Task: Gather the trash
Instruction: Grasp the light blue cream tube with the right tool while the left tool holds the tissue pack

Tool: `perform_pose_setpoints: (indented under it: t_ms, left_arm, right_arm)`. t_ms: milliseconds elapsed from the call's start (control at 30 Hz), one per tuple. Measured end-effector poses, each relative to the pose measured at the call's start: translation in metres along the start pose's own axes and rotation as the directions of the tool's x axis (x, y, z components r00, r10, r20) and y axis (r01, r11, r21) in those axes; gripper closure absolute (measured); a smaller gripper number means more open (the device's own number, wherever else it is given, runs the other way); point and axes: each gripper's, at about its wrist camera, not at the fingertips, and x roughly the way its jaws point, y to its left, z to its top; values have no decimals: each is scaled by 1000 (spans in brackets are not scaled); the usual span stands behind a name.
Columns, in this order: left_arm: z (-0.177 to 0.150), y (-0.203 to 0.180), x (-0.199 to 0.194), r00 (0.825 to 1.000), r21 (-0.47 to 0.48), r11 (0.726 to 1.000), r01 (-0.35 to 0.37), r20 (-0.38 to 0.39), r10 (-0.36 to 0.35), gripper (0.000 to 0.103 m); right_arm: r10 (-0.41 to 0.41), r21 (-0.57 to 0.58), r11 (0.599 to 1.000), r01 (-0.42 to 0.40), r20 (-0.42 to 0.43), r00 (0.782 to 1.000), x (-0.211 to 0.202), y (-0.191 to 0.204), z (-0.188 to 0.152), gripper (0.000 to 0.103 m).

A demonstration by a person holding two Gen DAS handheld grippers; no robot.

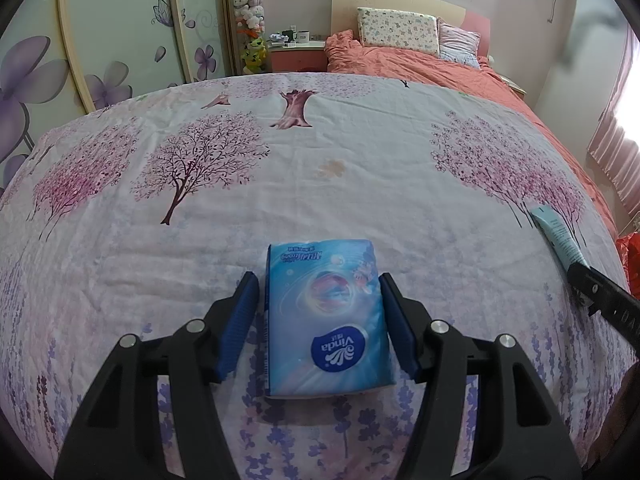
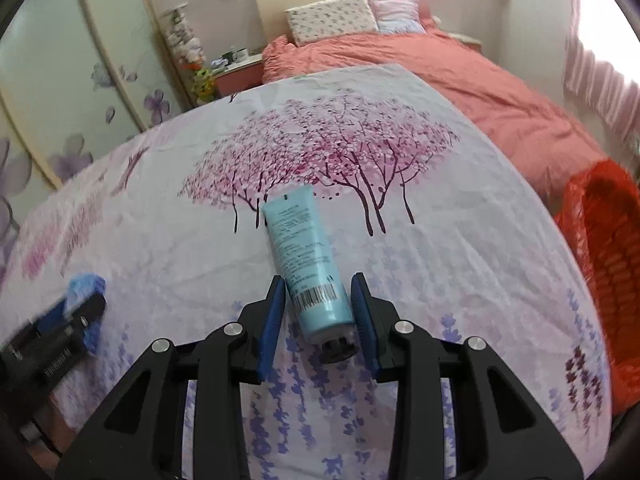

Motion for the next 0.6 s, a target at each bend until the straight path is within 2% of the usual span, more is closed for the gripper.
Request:
perform_pose_setpoints:
  t_ms: [67,133,300,367,433,600]
  left_arm:
    - [0,0,0,1000,-1,1000,1,0,-1,43]
    - [0,0,0,1000,0,1000,0,0,0,43]
    - [0,0,0,1000,-1,1000,1,0,-1,43]
    - [0,0,0,1000,0,1000,0,0,0,43]
    - [0,0,0,1000,-1,1000,1,0,-1,43]
    - [0,0,-1,1000,3,1000,8,2,-8,40]
  right_arm:
    - [-5,-23,1000,5,9,1000,1,2,0,67]
    - [-15,-68,998,16,16,1000,1,6,-3,62]
    - [-53,-117,992,55,24,998,1,14,-5,61]
    - [-58,-117,991,61,24,998,1,14,-5,63]
    - [-69,-109,991,72,27,997,1,12,-4,73]
    - [-23,-50,998,24,30,999,-1,4,-5,74]
